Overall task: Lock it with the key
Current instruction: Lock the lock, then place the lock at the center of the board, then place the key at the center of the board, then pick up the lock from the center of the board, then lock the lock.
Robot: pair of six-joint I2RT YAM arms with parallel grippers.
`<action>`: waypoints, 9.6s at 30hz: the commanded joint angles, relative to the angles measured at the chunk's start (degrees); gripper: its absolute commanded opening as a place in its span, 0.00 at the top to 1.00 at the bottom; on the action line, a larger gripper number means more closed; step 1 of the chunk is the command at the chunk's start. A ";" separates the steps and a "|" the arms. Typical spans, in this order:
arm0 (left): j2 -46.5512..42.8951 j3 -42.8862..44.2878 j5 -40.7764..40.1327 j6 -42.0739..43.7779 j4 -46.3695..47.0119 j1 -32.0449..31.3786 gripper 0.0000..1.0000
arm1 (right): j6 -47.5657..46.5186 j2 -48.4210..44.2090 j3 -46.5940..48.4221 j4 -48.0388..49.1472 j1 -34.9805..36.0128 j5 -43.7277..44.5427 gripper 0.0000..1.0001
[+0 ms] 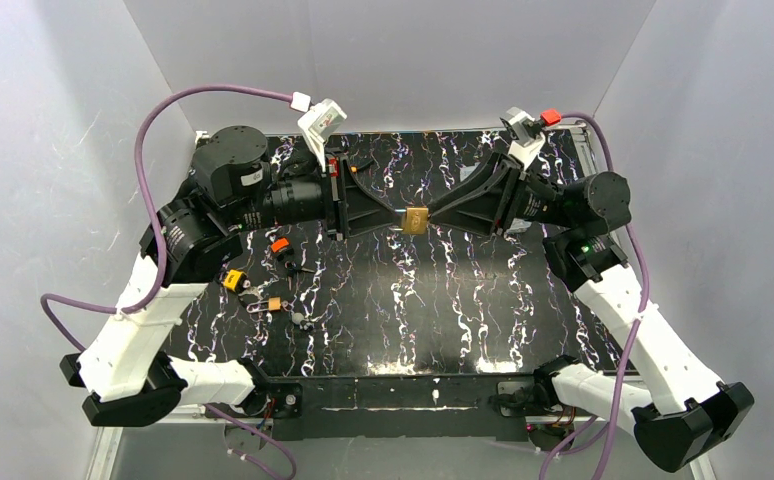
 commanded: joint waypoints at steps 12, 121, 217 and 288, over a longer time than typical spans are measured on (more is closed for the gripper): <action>0.62 2.89 -0.56 -0.74 0.10 0.27 1.00 | -1.18 -0.97 2.06 -0.55 1.32 -1.56 0.75; 11.58 -37.22 -38.39 -12.35 -5.09 16.87 0.02 | -21.52 20.11 -19.24 -41.94 -9.71 49.08 0.46; 1.71 -26.56 -37.40 -62.44 12.81 1.00 1.00 | -27.63 3.66 -5.97 -17.19 20.66 59.76 0.33; -11.00 -17.71 5.49 12.38 10.82 1.01 0.65 | 8.38 0.29 8.47 -17.41 3.83 2.21 0.99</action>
